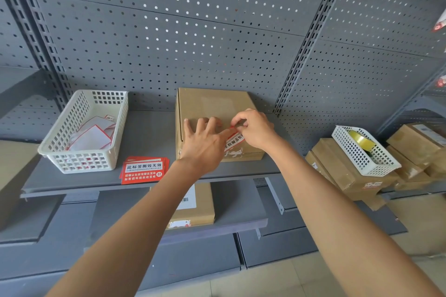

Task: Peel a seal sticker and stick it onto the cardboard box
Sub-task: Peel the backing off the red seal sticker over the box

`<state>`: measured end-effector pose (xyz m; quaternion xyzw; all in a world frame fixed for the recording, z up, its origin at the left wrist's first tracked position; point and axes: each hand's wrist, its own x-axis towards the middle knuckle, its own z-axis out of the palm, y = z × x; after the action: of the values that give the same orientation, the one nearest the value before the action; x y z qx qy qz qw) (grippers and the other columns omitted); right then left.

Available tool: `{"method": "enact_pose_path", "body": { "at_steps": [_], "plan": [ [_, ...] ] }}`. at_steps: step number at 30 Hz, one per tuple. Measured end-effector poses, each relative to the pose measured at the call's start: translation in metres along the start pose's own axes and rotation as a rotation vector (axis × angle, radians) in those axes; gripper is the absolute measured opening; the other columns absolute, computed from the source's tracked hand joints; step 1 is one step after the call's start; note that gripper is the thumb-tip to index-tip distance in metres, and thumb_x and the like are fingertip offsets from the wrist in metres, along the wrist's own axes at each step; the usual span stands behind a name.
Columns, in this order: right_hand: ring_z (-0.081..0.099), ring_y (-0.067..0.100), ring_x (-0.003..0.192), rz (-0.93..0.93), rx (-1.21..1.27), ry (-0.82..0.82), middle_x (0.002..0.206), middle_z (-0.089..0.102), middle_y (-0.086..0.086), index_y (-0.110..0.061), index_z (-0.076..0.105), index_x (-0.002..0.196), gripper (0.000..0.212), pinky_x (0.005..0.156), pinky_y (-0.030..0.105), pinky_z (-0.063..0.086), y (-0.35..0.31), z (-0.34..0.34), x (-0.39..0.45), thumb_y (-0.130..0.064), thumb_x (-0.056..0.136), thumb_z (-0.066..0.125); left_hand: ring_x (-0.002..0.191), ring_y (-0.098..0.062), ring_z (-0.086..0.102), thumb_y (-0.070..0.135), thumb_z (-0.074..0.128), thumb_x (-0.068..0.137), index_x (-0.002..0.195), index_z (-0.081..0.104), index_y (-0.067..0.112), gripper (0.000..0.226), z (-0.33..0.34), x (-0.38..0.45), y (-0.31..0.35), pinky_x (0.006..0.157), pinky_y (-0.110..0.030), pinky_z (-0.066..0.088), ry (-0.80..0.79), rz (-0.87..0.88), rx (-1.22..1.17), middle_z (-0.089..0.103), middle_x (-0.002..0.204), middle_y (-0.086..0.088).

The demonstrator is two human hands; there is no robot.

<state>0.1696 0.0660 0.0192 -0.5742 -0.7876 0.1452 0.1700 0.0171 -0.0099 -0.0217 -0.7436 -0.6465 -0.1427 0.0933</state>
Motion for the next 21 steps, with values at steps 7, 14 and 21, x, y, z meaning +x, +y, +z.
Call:
{"method": "enact_pose_path", "body": {
  "at_steps": [7, 14, 21],
  "plan": [
    [0.061, 0.019, 0.098, -0.008, -0.004, -0.011, 0.098, 0.061, -0.013, -0.037, 0.069, 0.082, 0.026, 0.095, 0.053, 0.048, -0.002, 0.0, 0.003, -0.014, 0.093, 0.066, 0.126, -0.032, 0.038, 0.04, 0.049, 0.096, 0.145, 0.033, 0.049, 0.052, -0.001, 0.0, -0.001, 0.107, -0.062, 0.023, -0.001, 0.003, -0.01, 0.04, 0.141, -0.002],
    [0.067, 0.016, 0.093, -0.028, 0.068, -0.052, 0.089, 0.067, -0.017, -0.033, 0.07, 0.095, 0.019, 0.09, 0.046, 0.056, 0.003, -0.011, 0.008, -0.016, 0.088, 0.072, 0.122, -0.032, 0.041, 0.038, 0.051, 0.095, 0.144, 0.036, 0.047, 0.052, 0.0, 0.0, -0.002, 0.105, -0.063, 0.024, 0.006, 0.013, -0.021, 0.042, 0.138, -0.003],
    [0.063, 0.019, 0.096, -0.069, -0.035, -0.031, 0.08, 0.061, -0.021, -0.036, 0.065, 0.074, 0.017, 0.091, 0.049, 0.052, -0.003, -0.003, 0.016, -0.027, 0.086, 0.073, 0.123, -0.033, 0.04, 0.038, 0.051, 0.095, 0.146, 0.034, 0.044, 0.054, 0.0, 0.0, -0.001, 0.108, -0.065, 0.022, -0.004, 0.016, -0.012, 0.04, 0.14, -0.003]
  ]
}}
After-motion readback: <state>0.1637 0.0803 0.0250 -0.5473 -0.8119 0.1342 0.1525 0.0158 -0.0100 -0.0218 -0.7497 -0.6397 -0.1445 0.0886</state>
